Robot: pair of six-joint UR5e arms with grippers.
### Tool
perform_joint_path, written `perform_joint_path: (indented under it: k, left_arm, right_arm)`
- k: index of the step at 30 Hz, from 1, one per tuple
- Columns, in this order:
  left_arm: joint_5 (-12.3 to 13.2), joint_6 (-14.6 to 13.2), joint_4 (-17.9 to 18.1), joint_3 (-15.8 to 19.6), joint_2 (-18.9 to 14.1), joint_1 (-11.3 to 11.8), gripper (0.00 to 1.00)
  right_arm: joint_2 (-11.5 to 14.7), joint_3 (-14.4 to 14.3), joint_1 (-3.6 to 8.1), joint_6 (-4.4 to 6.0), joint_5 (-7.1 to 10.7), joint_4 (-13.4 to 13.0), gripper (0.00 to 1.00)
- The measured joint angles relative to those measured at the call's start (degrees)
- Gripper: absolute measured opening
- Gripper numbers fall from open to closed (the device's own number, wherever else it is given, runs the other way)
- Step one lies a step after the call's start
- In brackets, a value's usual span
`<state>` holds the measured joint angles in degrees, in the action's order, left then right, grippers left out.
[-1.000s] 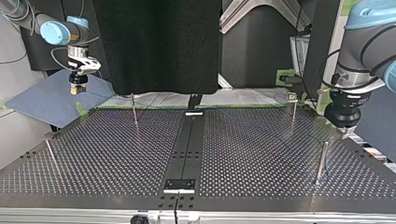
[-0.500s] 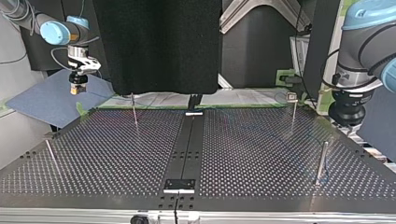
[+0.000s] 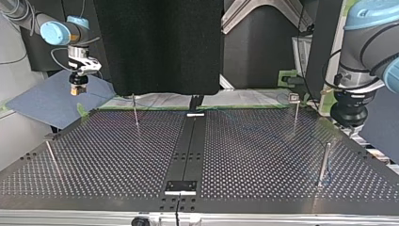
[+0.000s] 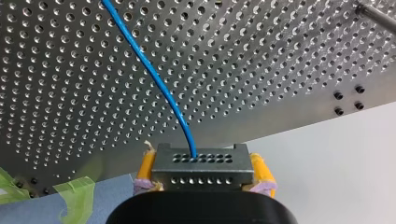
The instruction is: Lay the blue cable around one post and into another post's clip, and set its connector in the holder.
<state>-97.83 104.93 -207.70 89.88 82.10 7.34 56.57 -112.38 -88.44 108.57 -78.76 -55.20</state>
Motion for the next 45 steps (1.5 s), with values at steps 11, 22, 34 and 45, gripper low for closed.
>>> perform_joint_path:
  k: [11,22,34,45]
  left_arm:
    - [-0.08,0.0,0.01,0.01,0.0,-0.03,1.0]
    - [3.24,-2.59,0.59,0.03,-0.2,-1.36,1.0]
    - [9.24,-0.47,5.57,1.04,-0.91,-6.88,1.0]
    - [6.24,3.41,10.94,6.15,2.96,-12.27,1.0]
  right_arm:
    - [0.0,0.0,0.0,0.0,0.0,0.0,0.0]
    - [0.0,0.0,0.12,0.0,-0.03,0.08,0.0]
    - [0.02,-0.01,0.28,0.16,-0.29,0.08,0.0]
    - [0.08,0.0,-0.03,-0.16,-0.07,0.12,0.0]
